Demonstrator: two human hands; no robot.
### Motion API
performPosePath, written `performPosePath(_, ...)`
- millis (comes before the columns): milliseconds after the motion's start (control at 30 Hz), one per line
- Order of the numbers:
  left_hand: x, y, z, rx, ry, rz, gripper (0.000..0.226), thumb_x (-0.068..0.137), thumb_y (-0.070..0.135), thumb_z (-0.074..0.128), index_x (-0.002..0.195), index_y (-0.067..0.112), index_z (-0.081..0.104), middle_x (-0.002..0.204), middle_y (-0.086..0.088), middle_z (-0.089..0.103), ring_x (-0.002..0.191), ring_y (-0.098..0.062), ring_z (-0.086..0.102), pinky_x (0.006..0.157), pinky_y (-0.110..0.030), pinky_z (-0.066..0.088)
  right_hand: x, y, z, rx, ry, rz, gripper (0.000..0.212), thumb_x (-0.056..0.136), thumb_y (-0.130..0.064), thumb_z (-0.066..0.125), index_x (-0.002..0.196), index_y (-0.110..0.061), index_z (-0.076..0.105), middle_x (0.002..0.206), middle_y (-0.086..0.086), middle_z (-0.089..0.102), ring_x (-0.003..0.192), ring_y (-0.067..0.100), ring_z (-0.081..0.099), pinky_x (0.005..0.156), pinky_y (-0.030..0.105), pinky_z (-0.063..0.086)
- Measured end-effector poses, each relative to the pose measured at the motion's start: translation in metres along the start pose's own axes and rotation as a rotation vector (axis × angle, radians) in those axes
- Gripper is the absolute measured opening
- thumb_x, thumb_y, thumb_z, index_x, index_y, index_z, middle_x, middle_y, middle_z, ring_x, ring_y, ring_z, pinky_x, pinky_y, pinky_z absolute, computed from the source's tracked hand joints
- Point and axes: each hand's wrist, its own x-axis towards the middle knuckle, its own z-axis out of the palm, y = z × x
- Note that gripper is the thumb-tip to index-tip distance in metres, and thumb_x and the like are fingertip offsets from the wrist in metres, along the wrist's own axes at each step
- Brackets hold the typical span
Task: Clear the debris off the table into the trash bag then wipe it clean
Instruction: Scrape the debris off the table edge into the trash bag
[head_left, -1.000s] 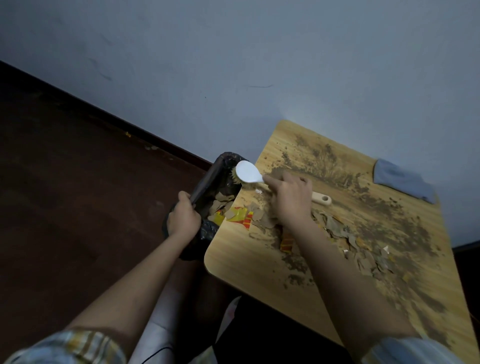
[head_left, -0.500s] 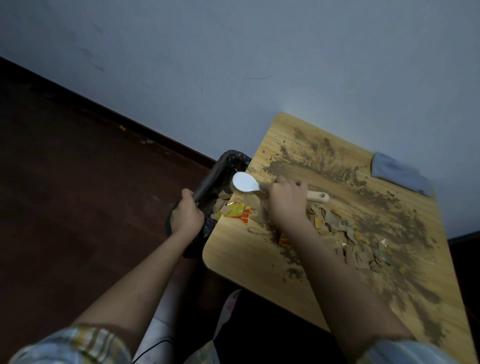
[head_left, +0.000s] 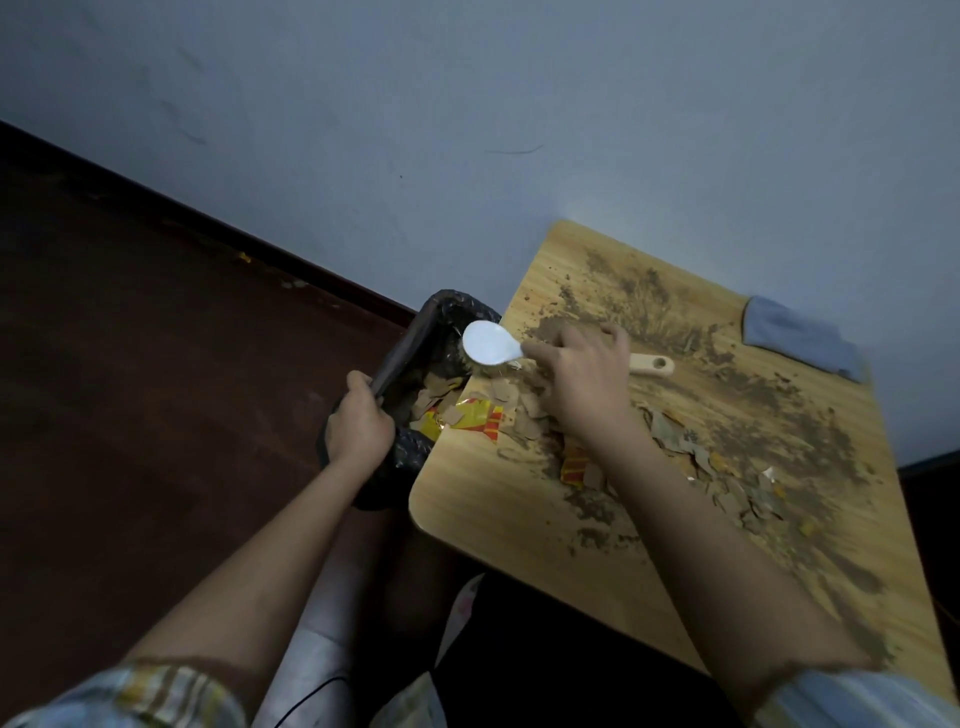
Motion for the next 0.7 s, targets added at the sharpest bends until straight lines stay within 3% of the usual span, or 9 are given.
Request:
performPosePath(133,0.003,0.001,-0.002,0.001,0.005,0.008,0.017,0.092,0.006,0.046,0.107,0.009,0.039,0.106,-0.017,0.061,0.092,-0.042,0.059,0.070,-0.040,0.040,-0.025,0.010,-0.001,-0.057,-0.003,-0.059,0.027,0.094,-0.031,0.058,0.119,-0.040,0.063,0.100,-0.003,0.061,0.099,0.022,0.057,0.103,0.045,0.022)
performPosePath(267,0.002,0.003,-0.002,0.007,0.012,0.021,0.019,0.093,0.005,0.046,0.111,0.007,0.039,0.110,-0.018,0.061,0.096,-0.043,0.059,0.074,-0.042,0.042,-0.038,0.005,0.006,-0.044,-0.092,-0.070,0.029,0.094,-0.028,0.054,0.120,-0.037,0.063,0.106,0.000,0.062,0.105,0.022,0.056,0.105,0.044,0.020)
performPosePath(433,-0.002,0.001,0.000,0.012,0.010,0.014,0.017,0.093,0.006,0.045,0.109,0.007,0.039,0.108,-0.019,0.062,0.094,-0.043,0.059,0.070,-0.040,0.039,-0.029,-0.010,0.014,0.012,-0.087,0.048,0.026,0.096,-0.038,0.052,0.119,-0.037,0.063,0.104,-0.002,0.063,0.105,0.022,0.056,0.102,0.042,0.024)
performPosePath(700,-0.009,0.000,-0.001,-0.006,0.000,-0.041,0.016,0.093,0.006,0.046,0.106,0.010,0.038,0.109,-0.016,0.061,0.095,-0.040,0.059,0.068,-0.036,0.037,-0.007,-0.031,0.022,0.037,-0.079,0.162,0.034,0.094,-0.022,0.056,0.125,-0.037,0.060,0.105,-0.001,0.061,0.103,0.024,0.057,0.102,0.045,0.028)
